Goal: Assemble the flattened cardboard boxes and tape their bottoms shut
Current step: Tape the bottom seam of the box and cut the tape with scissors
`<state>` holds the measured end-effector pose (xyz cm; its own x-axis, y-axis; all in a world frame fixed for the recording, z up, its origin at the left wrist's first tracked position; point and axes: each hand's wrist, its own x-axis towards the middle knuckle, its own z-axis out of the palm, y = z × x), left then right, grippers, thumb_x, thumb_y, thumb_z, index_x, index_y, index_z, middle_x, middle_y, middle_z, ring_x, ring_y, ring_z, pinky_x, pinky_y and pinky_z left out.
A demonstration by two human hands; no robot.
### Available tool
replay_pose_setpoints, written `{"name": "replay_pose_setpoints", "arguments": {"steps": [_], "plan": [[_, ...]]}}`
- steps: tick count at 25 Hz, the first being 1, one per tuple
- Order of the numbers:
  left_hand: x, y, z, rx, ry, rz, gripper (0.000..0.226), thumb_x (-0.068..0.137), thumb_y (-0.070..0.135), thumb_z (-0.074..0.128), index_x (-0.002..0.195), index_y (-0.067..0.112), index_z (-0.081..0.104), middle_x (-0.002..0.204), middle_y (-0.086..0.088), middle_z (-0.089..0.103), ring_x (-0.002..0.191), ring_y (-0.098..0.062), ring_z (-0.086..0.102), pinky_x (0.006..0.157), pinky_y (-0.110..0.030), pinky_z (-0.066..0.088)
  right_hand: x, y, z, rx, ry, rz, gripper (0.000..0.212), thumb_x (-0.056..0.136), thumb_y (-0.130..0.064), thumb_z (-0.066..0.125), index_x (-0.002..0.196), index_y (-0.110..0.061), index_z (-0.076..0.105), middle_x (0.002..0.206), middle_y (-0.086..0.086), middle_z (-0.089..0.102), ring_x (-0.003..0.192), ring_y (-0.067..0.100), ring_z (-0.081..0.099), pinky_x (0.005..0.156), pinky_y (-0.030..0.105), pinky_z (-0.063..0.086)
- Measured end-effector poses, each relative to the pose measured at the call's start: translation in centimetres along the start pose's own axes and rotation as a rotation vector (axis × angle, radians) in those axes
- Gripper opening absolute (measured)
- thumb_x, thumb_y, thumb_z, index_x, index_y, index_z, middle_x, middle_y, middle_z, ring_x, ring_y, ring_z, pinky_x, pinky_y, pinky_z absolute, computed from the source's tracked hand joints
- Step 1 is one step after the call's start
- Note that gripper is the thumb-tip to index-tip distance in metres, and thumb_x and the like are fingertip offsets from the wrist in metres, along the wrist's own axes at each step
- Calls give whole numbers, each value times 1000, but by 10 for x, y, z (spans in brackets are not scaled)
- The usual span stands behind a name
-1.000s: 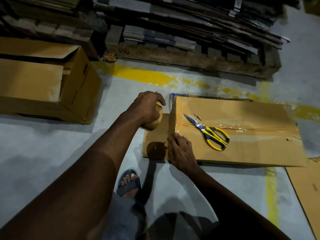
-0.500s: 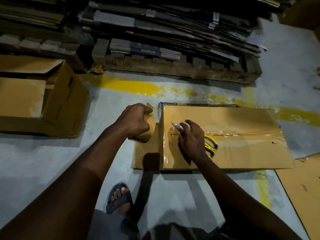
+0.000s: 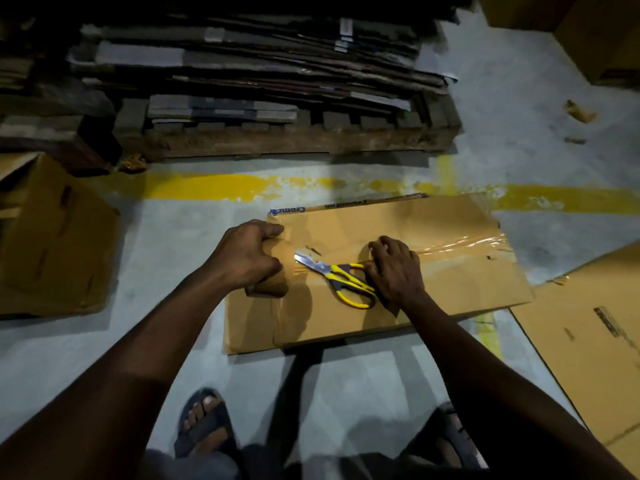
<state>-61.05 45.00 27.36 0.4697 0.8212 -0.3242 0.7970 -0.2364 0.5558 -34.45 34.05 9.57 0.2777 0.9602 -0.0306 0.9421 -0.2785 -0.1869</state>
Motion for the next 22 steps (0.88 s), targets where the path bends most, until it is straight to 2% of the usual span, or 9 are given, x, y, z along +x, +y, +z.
{"name": "replay_pose_setpoints", "arguments": {"steps": [3, 6, 10, 12, 15, 18, 22], "plan": [[4, 19, 13, 65, 23, -4, 69, 73, 7, 75, 137, 17, 53, 143, -3, 48, 128, -23, 45, 100, -26, 37, -3, 10, 0, -42, -14, -91, 59, 84, -71, 37, 119, -29, 58, 127, 3, 53, 115, 29, 49, 88, 44, 39], [10, 29, 21, 136, 36, -27, 67, 73, 7, 74, 137, 17, 53, 144, -4, 48, 128, -25, 45, 98, -27, 37, -20, -15, 5, -23, -6, -152, 70, 69, -79, 47, 117, -29, 59, 116, 3, 57, 105, 30, 50, 84, 44, 39], [19, 43, 40, 154, 4, -7, 68, 71, 15, 75, 136, 17, 54, 143, -5, 48, 128, -27, 45, 98, -29, 37, -26, -18, 5, -19, -8, -150, 88, 59, -83, 47, 128, -30, 52, 119, 3, 56, 111, 31, 48, 93, 48, 36], [24, 51, 50, 153, -14, 18, 67, 71, 14, 75, 135, 17, 55, 142, -5, 49, 127, -26, 47, 98, -28, 37, -28, -9, 3, -9, 20, -158, 83, 61, -79, 49, 128, -30, 52, 120, 3, 57, 111, 30, 49, 95, 48, 35], [29, 55, 63, 166, -33, 19, 66, 73, 6, 76, 135, 16, 55, 142, -5, 50, 126, -26, 49, 101, -29, 37, -29, 23, 3, 31, 118, -25, 73, 64, -71, 53, 123, -29, 56, 114, 3, 58, 105, 28, 52, 89, 44, 38], [34, 59, 72, 163, -72, 33, 67, 72, 7, 77, 135, 17, 55, 142, -4, 49, 118, -28, 55, 100, -31, 38, -32, 70, 5, 37, 232, 273, 69, 65, -72, 55, 120, -30, 58, 110, 3, 58, 102, 27, 52, 86, 41, 38], [37, 65, 80, 157, -75, 56, 67, 72, 7, 77, 135, 17, 54, 143, -3, 48, 117, -28, 55, 98, -30, 37, -18, 115, -1, 50, 231, 382, 58, 80, -68, 41, 121, -30, 59, 119, 7, 55, 109, 31, 49, 90, 44, 37]]}}
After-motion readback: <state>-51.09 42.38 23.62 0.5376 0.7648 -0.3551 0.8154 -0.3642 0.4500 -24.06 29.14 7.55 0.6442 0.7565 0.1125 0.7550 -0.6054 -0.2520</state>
